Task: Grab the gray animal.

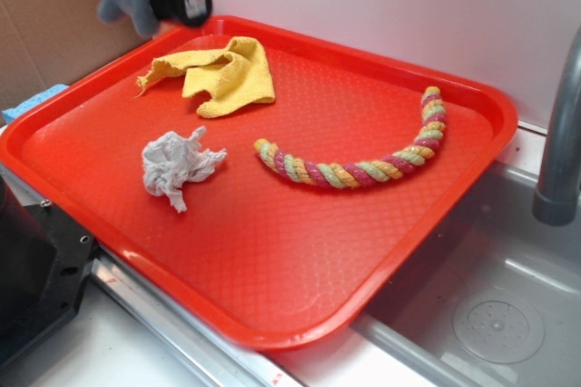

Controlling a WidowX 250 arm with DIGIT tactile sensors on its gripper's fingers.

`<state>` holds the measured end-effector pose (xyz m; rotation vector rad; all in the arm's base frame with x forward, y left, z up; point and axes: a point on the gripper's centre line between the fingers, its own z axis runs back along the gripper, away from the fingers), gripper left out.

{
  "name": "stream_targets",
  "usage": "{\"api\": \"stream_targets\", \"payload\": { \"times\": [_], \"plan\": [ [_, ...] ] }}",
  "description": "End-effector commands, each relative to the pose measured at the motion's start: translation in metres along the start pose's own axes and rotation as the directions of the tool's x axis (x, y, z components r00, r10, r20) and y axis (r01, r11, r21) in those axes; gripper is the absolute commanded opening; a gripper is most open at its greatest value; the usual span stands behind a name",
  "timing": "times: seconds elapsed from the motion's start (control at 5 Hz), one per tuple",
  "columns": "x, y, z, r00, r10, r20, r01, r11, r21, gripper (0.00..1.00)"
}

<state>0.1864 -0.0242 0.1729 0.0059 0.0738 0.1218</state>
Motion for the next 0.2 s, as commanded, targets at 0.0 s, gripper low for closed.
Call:
{"api": "stream_targets", "payload": {
  "times": [0.0],
  "plan": [
    [-0.0083,0.0159,0.019,0.992,0.073,0.1,-0.074,0.997,0.011,0.0]
  ]
}}
